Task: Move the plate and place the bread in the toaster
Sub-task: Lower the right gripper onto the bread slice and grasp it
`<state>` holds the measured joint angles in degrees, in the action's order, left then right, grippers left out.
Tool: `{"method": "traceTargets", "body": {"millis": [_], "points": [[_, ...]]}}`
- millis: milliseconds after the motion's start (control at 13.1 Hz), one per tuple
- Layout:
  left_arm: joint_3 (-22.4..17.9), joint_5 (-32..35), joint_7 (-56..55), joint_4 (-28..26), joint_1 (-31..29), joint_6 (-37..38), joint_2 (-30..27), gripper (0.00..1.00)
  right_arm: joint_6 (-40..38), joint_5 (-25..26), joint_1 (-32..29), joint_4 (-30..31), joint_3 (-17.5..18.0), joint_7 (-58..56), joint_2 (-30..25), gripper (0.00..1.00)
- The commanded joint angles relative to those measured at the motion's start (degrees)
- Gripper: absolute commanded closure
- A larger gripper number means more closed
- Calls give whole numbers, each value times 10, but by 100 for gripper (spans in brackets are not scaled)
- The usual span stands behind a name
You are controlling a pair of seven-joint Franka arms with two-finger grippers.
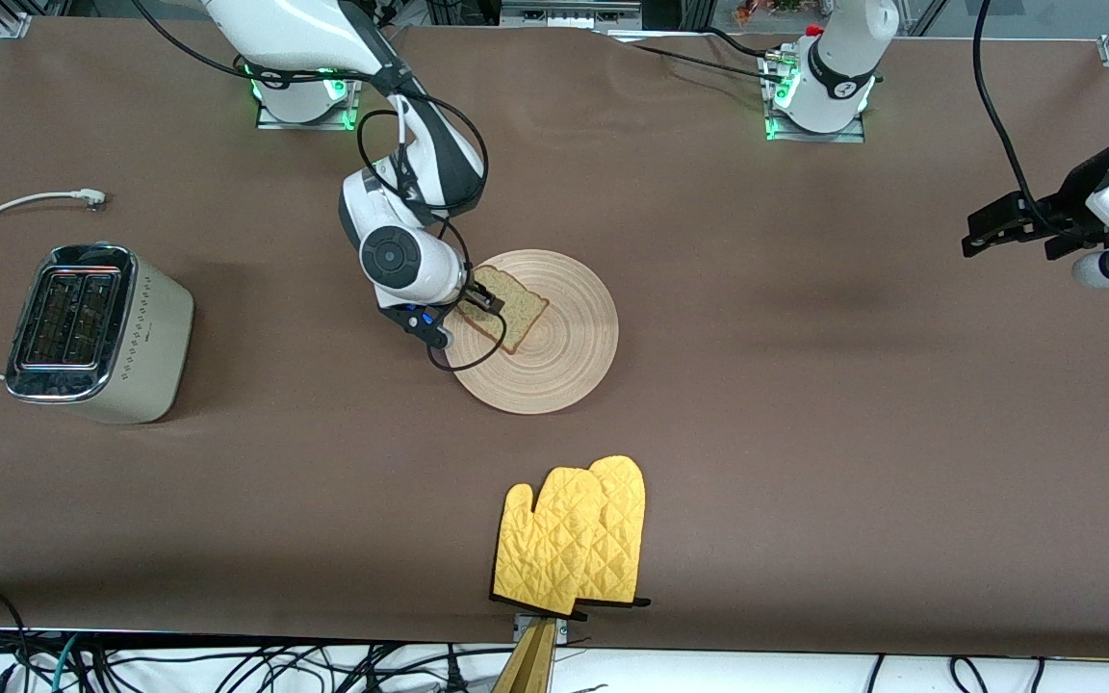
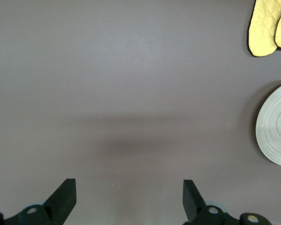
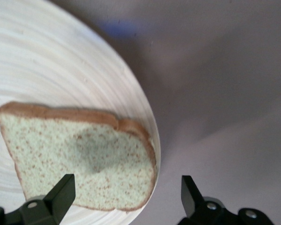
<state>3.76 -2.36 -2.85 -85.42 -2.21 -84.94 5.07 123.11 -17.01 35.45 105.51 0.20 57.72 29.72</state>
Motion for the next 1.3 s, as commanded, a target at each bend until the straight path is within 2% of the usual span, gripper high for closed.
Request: {"method": "traceTargets", "body": {"millis": [0,1222], "points": [[4,5,14,14,-3,0,6,0,-7,-5,14,3,-4,21,-7,0],[4,6,14,14,-3,0,8,0,-16,15,12,4,-10,15,12,0]]}}
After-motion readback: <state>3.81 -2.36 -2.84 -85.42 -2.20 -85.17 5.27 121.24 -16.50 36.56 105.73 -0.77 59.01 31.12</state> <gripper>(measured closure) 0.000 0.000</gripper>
